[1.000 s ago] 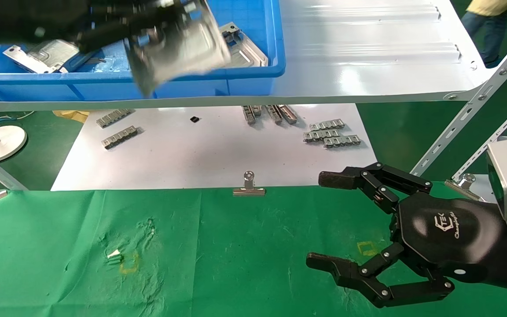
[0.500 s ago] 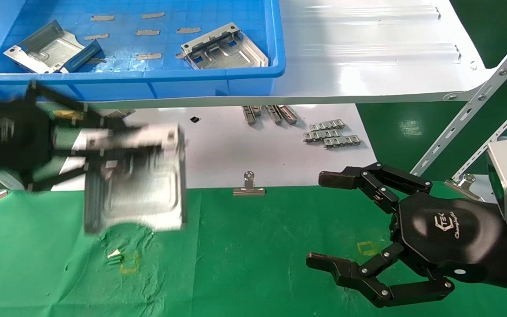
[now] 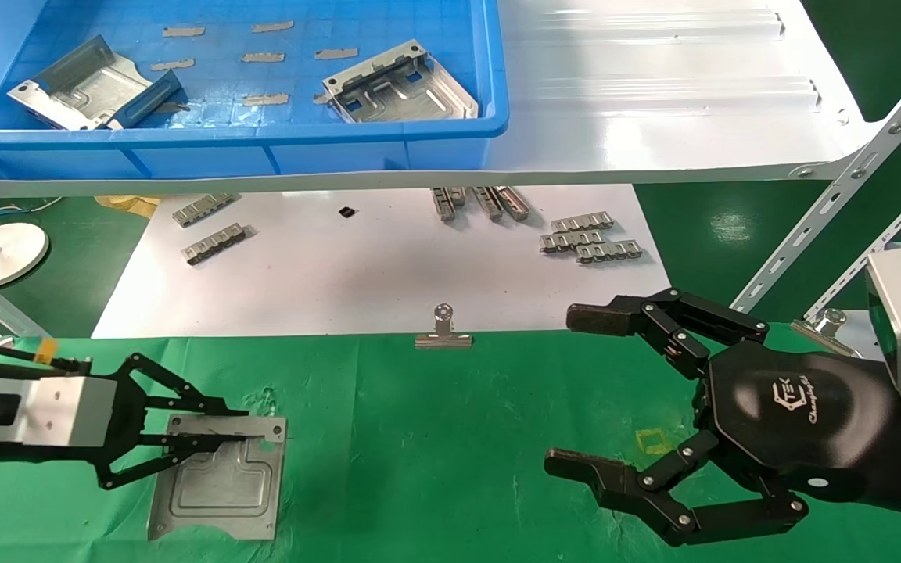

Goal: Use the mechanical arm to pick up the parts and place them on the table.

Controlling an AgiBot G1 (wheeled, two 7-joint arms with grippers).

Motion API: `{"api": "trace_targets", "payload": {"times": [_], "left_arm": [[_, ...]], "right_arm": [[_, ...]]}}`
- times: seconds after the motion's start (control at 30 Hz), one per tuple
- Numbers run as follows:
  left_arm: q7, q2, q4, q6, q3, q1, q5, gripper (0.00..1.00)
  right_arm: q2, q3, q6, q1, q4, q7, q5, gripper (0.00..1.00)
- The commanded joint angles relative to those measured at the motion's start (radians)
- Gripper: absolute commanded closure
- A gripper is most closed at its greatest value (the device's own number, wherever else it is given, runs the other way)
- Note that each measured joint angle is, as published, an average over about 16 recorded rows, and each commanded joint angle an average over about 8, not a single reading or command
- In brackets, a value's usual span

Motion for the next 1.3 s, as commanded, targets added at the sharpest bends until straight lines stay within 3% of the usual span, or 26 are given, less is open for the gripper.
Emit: {"api": "trace_targets", "payload": {"times": [0.03, 0.1, 0.13, 0.37, 0.53, 0.93, 1.3], "left_arm": [[0.023, 0.016, 0.056, -0.002, 0.008, 0.007, 0.006, 0.31], [0.046, 0.031, 0.094, -0.011, 0.015, 0.007, 0.018, 0.07], [0.057, 0.038, 0.111, -0.015, 0.018, 0.007, 0.023, 0.0], [0.111, 0.088, 0.224, -0.055, 0.027, 0.004, 0.044, 0.0], [0.106, 0.107, 0.278, -0.008, 0.027, -0.012, 0.035, 0.0], [-0.168, 0.108, 0.347, 0.051, -0.013, 0.001, -0.138, 0.0], [-0.169, 0.105, 0.34, 0.048, -0.019, 0.007, -0.145, 0.0]], "right_arm": [[0.0, 0.0, 0.0, 0.0, 0.0, 0.0, 0.0, 0.0], [0.0, 0.0, 0.0, 0.0, 0.0, 0.0, 0.0, 0.0], [0.0, 0.0, 0.0, 0.0, 0.0, 0.0, 0.0, 0.0], [0.0, 0.0, 0.0, 0.0, 0.0, 0.0, 0.0, 0.0], [0.0, 0.0, 0.0, 0.0, 0.0, 0.0, 0.0, 0.0], [0.0, 0.0, 0.0, 0.0, 0.0, 0.0, 0.0, 0.0], [0.0, 0.0, 0.0, 0.0, 0.0, 0.0, 0.0, 0.0]]}}
